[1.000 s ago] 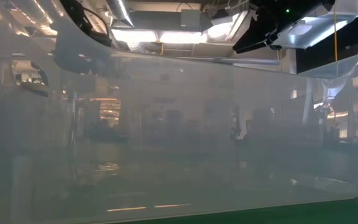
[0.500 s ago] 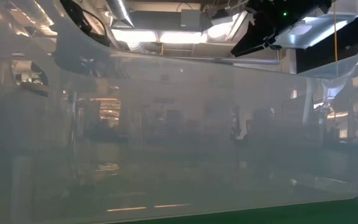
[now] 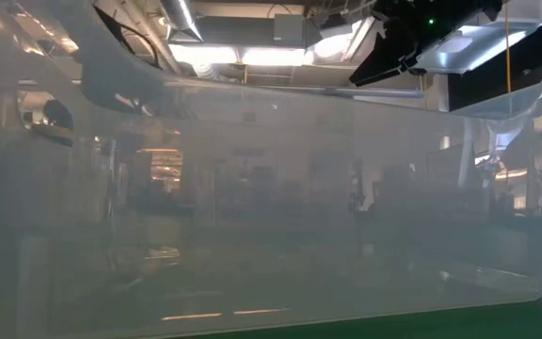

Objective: Sort spices by type
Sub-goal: Put the yellow spice can into the bottom white bin

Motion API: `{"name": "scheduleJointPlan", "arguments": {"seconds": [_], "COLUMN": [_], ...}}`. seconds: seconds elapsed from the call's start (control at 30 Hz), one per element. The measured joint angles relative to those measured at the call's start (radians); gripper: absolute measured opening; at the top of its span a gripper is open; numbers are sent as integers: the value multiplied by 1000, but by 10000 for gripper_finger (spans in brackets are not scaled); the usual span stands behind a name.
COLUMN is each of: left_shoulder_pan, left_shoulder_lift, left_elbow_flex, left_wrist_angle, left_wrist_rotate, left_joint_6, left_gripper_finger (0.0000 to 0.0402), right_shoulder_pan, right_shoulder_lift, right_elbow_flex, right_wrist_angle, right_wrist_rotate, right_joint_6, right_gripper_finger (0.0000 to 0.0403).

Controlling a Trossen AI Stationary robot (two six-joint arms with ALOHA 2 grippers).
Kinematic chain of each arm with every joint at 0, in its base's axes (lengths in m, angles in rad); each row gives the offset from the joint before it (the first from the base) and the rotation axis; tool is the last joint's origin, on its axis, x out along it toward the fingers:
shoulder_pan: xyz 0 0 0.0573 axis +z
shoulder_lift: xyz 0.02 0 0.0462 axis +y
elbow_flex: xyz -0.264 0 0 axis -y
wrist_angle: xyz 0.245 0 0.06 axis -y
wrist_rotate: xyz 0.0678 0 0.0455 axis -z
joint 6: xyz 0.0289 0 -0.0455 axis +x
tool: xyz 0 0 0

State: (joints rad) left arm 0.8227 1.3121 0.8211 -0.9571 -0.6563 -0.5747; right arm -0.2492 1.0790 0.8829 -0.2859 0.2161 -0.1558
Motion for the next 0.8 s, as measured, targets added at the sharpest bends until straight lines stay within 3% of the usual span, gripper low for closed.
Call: {"name": "scheduleJointPlan", "arguments": {"seconds": [0.67, 0.8], "left_shoulder_pan": [18, 18], "left_shoulder_lift": [0, 0], "left_elbow_flex": [-82, -82], "left_wrist_angle": [133, 133], "left_wrist_rotate": [61, 58], "left_joint_6": [6, 9], "left_gripper_finger": [262, 244], "right_shoulder_pan": [0, 0], "right_shoulder_lift": [-1, -1], "right_elbow_flex": [0, 0], "right_wrist_angle": [0, 0], "right_wrist_rotate": [0, 0], "right_joint_6": [-6, -6], "right_gripper_finger": [299, 299]}}
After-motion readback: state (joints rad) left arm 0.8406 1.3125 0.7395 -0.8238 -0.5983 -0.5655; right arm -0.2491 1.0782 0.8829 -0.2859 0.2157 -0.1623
